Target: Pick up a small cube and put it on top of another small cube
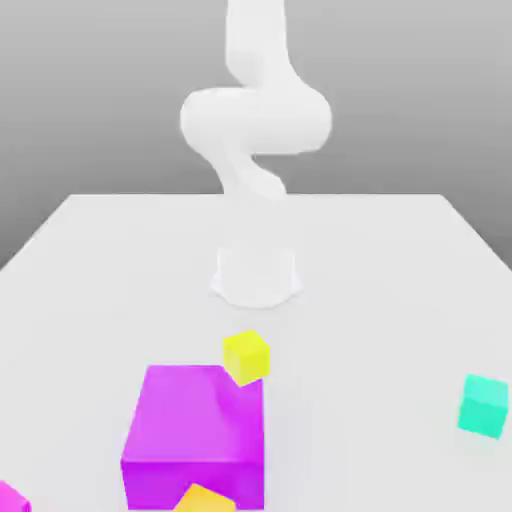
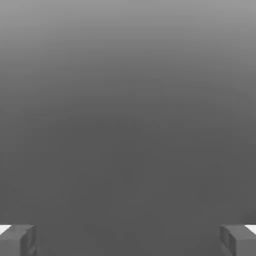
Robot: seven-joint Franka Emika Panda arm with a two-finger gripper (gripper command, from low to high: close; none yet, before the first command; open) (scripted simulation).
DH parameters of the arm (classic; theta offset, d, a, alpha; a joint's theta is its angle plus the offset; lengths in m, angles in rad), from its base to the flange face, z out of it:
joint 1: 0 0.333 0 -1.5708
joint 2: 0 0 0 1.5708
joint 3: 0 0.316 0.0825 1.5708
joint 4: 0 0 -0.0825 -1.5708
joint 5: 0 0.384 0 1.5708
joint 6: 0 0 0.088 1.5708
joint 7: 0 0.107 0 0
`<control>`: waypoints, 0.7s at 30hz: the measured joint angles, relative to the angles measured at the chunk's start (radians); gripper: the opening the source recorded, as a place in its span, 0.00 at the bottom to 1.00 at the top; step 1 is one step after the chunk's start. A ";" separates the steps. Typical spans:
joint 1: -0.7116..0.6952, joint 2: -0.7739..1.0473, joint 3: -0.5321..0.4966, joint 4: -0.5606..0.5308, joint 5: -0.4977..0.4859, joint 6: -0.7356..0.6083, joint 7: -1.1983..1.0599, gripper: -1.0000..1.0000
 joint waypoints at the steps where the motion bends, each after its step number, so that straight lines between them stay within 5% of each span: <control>1: 0.019 0.039 0.008 -0.008 0.002 0.016 -0.020 0.50; 21: 0.353 0.769 0.214 -0.153 -0.066 0.317 -0.298 0.50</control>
